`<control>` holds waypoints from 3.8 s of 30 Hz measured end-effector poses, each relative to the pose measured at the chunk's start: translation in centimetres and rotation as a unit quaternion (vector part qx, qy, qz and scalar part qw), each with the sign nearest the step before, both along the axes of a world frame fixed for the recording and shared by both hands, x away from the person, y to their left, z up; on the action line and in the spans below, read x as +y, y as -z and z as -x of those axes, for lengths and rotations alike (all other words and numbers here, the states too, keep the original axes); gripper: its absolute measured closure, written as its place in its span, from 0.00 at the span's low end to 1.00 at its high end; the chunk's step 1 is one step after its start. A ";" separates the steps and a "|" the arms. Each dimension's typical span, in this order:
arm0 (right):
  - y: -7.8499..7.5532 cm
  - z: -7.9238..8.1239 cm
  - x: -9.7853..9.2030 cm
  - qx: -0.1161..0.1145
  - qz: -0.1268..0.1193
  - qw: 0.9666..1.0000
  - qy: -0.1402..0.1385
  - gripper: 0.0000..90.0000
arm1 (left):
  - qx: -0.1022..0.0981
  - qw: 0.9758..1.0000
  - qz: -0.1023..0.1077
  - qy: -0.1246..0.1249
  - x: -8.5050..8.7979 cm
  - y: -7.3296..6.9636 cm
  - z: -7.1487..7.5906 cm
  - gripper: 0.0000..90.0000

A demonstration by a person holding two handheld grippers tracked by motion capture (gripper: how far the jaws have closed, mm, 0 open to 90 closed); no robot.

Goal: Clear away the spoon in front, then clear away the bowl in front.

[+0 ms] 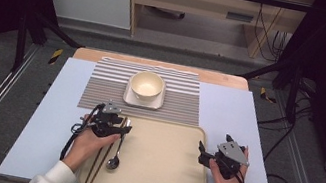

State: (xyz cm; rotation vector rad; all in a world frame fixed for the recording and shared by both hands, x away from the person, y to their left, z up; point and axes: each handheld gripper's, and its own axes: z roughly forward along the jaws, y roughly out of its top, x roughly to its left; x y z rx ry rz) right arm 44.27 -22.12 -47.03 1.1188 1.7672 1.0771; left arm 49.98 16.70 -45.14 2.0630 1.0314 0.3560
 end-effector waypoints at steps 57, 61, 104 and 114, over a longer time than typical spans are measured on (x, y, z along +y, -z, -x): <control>-0.2 -0.3 0.3 -0.011 -0.001 1.000 -0.002 0.06 | -0.122 0.991 -0.019 -0.048 -1.8 -5.5 -9.7 0.21; -0.3 -0.2 0.3 -0.012 -0.004 1.000 0.000 0.06 | -0.123 0.990 -0.023 -0.057 -2.0 -5.3 -10.6 0.24; -0.1 -0.3 0.2 0.000 -0.003 1.000 0.005 0.07 | -0.057 0.987 -0.036 -0.147 -2.3 -1.1 -15.5 0.67; 0.0 -0.4 0.1 0.003 -0.003 1.000 0.005 0.07 | -0.044 0.987 -0.025 -0.152 -2.2 -0.4 -15.9 0.83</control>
